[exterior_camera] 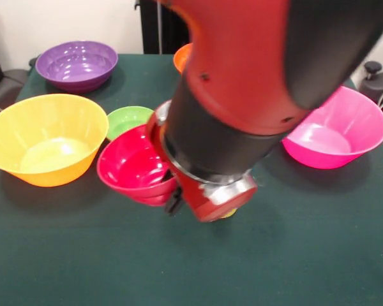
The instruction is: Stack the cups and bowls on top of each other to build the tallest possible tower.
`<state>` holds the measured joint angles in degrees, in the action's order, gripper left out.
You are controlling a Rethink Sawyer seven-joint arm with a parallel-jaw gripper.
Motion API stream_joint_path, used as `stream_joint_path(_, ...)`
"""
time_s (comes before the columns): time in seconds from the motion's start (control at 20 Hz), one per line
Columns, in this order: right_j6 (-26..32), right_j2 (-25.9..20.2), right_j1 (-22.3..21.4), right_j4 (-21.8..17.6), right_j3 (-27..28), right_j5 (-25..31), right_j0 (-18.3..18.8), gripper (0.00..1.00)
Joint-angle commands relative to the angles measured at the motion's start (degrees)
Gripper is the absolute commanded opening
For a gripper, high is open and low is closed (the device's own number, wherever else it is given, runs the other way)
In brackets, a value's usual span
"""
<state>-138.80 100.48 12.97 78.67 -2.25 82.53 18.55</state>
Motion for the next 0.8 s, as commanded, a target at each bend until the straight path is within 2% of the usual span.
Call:
stream_joint_path(0.05, 10.91, -8.46, -0.52, -9.04, -2.08, 2.84, -4.44, 0.0)
stream_joint_path(0.25, 9.73, -11.57, 0.37, -11.46, -3.45, 1.04, -5.8, 0.0)
stream_joint_path(0.4, 8.38, -15.69, 0.26, -14.92, -6.12, 0.93, -8.49, 0.0)
stream_joint_path(0.8, 8.15, -22.31, -3.28, -21.71, -11.33, 1.71, -12.51, 0.0)
